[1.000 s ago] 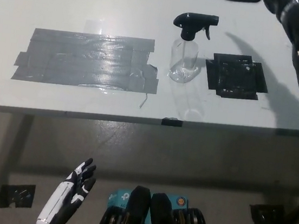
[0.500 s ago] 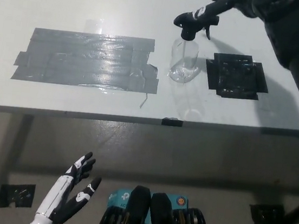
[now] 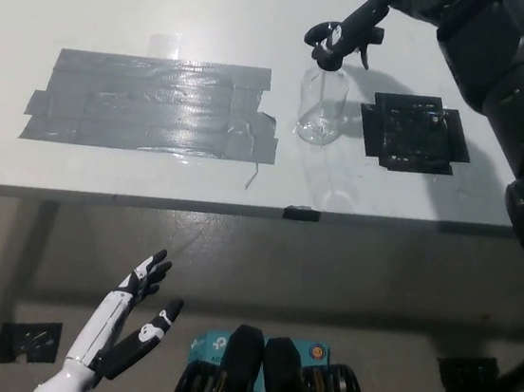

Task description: The robot grabs the black lid of the spray bottle on the desk and places it on the black area of the desk

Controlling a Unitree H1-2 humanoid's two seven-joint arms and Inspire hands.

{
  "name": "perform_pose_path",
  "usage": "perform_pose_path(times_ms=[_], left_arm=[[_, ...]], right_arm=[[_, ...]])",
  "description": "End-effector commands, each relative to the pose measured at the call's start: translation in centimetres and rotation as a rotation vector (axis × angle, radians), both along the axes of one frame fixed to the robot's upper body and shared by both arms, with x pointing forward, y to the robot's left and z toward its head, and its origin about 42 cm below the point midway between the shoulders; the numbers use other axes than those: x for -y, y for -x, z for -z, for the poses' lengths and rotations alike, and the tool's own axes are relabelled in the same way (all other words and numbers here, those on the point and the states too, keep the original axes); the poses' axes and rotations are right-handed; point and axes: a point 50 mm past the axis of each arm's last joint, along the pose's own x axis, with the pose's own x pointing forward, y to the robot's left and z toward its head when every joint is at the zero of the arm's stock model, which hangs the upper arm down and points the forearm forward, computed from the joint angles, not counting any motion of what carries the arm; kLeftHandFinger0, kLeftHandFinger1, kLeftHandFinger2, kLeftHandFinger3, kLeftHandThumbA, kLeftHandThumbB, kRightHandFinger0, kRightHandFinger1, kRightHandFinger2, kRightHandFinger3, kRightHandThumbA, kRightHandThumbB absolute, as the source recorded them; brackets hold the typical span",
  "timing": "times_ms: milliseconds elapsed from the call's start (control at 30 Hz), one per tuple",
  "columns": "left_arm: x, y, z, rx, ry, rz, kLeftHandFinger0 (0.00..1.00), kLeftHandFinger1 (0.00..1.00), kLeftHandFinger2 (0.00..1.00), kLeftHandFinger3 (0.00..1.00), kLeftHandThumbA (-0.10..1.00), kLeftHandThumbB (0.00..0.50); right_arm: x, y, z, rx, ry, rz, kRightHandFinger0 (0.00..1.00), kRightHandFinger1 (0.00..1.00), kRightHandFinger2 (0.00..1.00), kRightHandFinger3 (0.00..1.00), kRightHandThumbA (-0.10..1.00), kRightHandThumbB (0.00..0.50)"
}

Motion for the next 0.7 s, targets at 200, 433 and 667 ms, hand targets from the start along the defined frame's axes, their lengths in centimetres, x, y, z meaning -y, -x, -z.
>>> perform_pose_path(times_ms=[200,433,667], left_arm=[[-0.3,-0.7,-1.3,0.071,-0.038,0.023,1.00,1.00,1.00,1.00,0.73,0.152],[-0.3,-1.1,-1.7,0.085,-0.047,0.027,1.00,1.00,1.00,1.00,0.72,0.145],[-0.3,-1.4,-2.1,0.094,-0.064,0.026,1.00,1.00,1.00,1.00,0.74,0.144]], right_arm=[[-1.0,0.2,-3.3,0.074,0.025,-0.054,1.00,1.00,1.00,1.00,0.90,0.500],[-0.8,0.1,-2.8,0.076,0.043,-0.027,1.00,1.00,1.00,1.00,0.83,0.500],[-0.6,0.0,-2.2,0.065,0.051,-0.016,1.00,1.00,1.00,1.00,0.80,0.500]])
